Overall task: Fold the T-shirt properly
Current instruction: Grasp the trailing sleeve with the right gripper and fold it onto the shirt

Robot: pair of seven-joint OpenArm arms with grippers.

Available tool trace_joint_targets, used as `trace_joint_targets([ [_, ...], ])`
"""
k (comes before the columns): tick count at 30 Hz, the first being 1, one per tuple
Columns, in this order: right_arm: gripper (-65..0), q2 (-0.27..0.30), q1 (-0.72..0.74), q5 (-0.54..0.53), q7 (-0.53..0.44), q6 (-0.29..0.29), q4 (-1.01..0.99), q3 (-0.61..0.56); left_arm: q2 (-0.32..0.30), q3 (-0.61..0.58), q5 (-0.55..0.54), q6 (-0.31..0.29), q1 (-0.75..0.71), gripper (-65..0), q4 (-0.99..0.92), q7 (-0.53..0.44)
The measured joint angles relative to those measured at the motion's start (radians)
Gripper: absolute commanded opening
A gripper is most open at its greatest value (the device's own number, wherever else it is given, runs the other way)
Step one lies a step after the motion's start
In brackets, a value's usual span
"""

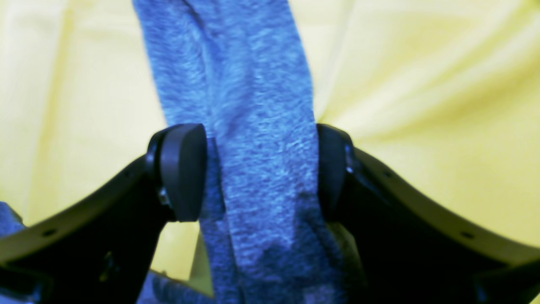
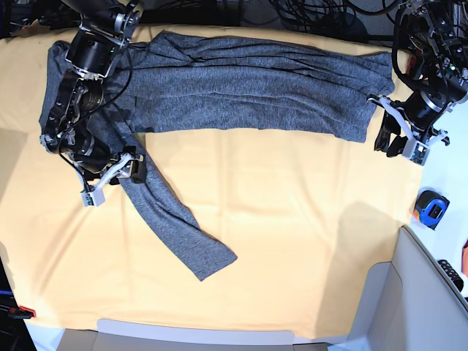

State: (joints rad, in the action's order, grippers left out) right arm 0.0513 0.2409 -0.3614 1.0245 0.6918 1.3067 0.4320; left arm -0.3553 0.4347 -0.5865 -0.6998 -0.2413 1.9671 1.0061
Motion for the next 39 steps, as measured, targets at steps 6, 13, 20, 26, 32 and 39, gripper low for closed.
trace_joint_targets([
  [6,-51.9,-0.003,0.000,0.009,0.005,-0.003,0.000,-0.060,0.000,0.000,0.000,0.000,0.000,-49.1,0.000,0.000],
  [13,-65.0,-0.011,-0.023,0.018,0.042,-0.001,0.057,-0.069,0.001,0.000,0.000,0.000,0.000,-49.2,0.000,0.000],
  [20,-65.0,-0.013,-0.135,0.024,0.090,-0.001,0.371,-0.131,0.000,-0.014,0.001,0.000,0.000,-49.2,0.000,0.000],
  [26,-65.0,-0.015,-0.263,0.019,0.101,0.001,0.630,-0.260,0.024,-0.030,0.002,0.003,0.000,-49.2,-0.001,0.000],
  [32,-65.0,0.002,-0.389,0.023,0.101,0.006,0.707,-0.374,0.032,-0.030,0.000,0.000,-0.002,-49.2,-0.001,0.001],
  [39,-65.0,0.129,-0.435,0.016,0.097,0.007,0.713,-0.592,0.033,-0.030,0.000,0.000,-0.002,-49.2,-0.001,0.003],
])
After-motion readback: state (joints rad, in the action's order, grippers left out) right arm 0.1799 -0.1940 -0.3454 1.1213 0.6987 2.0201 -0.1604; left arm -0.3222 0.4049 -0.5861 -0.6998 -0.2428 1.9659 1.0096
